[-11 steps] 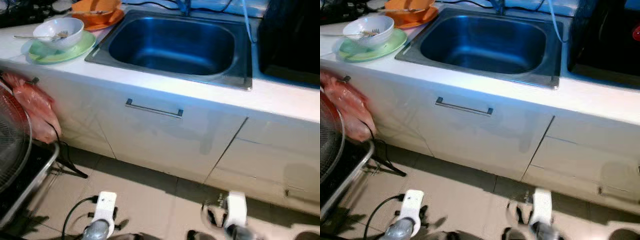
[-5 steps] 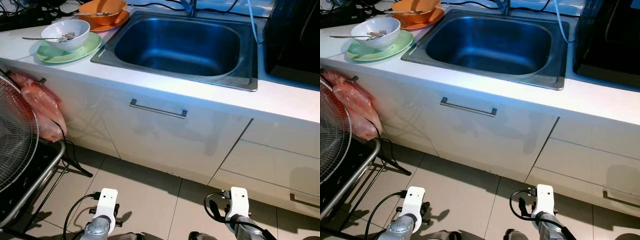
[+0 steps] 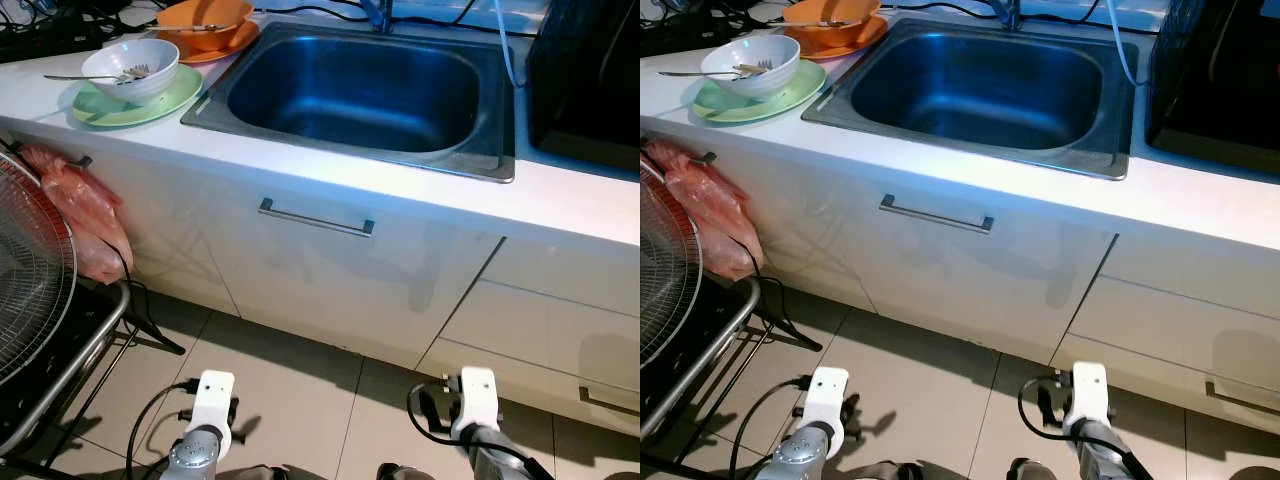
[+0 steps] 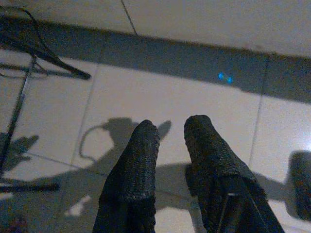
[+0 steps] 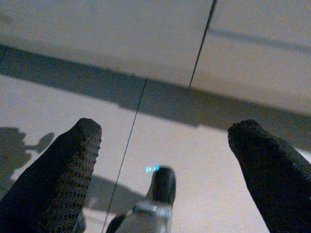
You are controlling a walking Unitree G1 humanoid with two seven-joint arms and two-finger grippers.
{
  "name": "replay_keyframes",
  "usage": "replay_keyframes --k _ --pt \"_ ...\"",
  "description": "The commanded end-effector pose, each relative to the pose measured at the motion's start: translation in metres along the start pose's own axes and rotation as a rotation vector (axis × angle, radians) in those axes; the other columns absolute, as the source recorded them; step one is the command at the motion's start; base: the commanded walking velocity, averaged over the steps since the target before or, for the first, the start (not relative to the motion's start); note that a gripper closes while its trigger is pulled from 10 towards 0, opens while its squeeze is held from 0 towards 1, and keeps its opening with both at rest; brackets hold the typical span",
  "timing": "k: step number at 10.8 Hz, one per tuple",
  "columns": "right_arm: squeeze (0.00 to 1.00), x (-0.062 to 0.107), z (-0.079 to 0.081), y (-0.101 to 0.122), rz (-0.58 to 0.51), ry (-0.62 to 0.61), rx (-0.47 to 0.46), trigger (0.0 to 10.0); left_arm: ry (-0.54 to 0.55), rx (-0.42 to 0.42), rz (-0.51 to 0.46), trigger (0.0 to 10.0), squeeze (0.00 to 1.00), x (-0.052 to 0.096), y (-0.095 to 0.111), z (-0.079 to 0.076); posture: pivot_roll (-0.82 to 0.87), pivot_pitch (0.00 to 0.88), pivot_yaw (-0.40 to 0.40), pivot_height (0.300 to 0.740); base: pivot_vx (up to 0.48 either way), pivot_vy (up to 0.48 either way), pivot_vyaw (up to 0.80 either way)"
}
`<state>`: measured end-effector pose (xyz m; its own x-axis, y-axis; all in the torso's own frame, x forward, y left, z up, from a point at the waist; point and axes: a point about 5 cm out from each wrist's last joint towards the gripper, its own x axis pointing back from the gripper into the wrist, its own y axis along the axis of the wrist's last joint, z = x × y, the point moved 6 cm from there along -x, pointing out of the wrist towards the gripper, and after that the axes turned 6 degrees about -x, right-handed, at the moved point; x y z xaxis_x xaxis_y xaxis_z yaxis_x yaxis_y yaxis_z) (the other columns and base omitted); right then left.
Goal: Kitchen organization
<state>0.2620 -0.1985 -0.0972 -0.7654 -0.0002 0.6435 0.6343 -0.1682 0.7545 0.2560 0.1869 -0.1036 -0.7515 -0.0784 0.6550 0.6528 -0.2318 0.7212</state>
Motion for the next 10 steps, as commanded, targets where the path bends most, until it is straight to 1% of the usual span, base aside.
replay_keyframes --k 1,3,4,5,6,7,8,9,10 --pt "0.0 0.0 -0.001 0.009 -0.051 -0.009 0.031 10.0 0.062 -0.023 -0.023 10.0 0.0 0.002 -0.001 0.012 -0.03 0.106 0.057 0.74 0.0 0.0 0.0" --pt "0.0 0.0 -0.007 0.035 -0.164 -0.03 0.04 10.0 0.221 -0.054 -0.036 10.0 0.0 0.005 0.002 0.046 -0.03 0.106 0.053 0.74 0.0 0.0 0.0" --pt "0.0 0.002 -0.01 0.053 -0.242 -0.04 0.047 10.0 0.297 -0.071 -0.058 10.0 0.0 0.008 0.005 0.066 -0.03 0.103 0.053 0.74 0.0 0.0 0.0" --pt "0.0 0.003 -0.011 0.065 -0.293 -0.036 0.054 10.0 0.351 -0.124 -0.114 10.0 0.0 0.01 0.016 0.077 -0.03 0.1 0.053 0.74 0.0 0.0 0.0" --pt "0.0 0.004 -0.01 0.07 -0.316 -0.033 0.06 10.0 0.375 -0.158 -0.141 10.0 0.0 0.011 0.022 0.081 -0.03 0.098 0.054 0.74 0.0 0.0 0.0" --pt "0.0 0.006 -0.01 0.081 -0.363 -0.028 0.074 10.0 0.477 -0.243 -0.187 10.0 0.0 0.016 0.035 0.095 -0.03 0.093 0.054 0.74 0.0 0.0 0.0" --pt "0.0 0.007 -0.014 0.089 -0.393 -0.039 0.075 10.0 0.562 -0.315 -0.217 10.0 0.0 0.022 0.043 0.108 -0.03 0.091 0.056 0.74 0.0 0.0 0.0" --pt "0.0 0.008 -0.017 0.09 -0.398 -0.051 0.077 10.0 0.596 -0.326 -0.223 10.0 0.0 0.024 0.045 0.114 -0.03 0.089 0.056 0.74 0.0 0.0 0.0" --pt "0.0 0.01 -0.026 0.09 -0.398 -0.086 0.081 10.0 0.647 -0.301 -0.224 10.0 0.0 0.029 0.043 0.125 -0.03 0.089 0.057 0.74 0.0 0.0 0.0"
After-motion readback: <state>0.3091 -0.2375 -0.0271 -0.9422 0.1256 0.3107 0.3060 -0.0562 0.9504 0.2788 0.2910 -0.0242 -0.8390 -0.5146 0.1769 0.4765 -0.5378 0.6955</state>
